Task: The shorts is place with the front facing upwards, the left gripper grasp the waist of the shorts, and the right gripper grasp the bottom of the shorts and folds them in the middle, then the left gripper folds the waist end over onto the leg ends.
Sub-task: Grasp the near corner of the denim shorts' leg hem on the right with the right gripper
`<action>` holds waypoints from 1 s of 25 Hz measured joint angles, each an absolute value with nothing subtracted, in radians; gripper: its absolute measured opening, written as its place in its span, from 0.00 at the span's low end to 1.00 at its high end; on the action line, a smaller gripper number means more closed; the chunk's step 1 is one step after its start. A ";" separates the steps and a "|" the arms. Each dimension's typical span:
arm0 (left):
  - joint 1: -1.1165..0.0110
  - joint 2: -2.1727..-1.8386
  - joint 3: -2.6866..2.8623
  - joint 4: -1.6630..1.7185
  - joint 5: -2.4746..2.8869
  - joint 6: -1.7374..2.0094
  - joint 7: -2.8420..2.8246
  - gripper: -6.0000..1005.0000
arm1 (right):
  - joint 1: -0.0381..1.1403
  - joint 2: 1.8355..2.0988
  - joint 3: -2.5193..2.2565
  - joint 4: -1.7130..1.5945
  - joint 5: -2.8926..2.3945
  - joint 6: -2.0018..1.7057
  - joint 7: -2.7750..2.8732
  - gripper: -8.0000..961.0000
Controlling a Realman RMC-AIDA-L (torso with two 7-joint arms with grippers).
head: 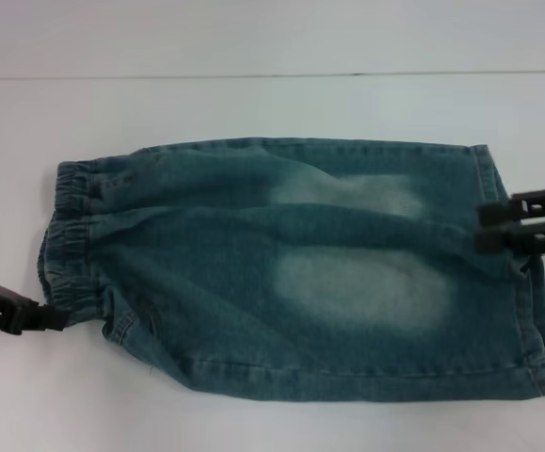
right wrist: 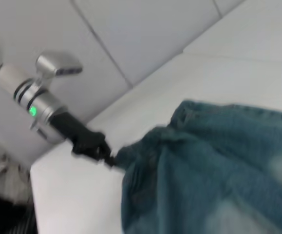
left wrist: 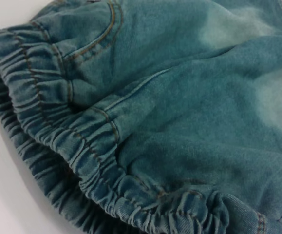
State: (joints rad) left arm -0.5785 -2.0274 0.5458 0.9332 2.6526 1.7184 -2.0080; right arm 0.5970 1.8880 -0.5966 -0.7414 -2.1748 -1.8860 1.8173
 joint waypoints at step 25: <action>-0.604 -2.023 0.547 0.902 2.658 1.707 -2.012 0.04 | 0.671 1.910 -0.714 -0.819 -2.782 -1.878 1.896 0.74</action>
State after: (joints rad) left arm -0.6043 -2.0225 0.5471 0.9019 2.6583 1.7072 -2.0122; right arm 0.6706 1.9105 -0.7145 -0.8191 -2.7823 -1.8778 1.8964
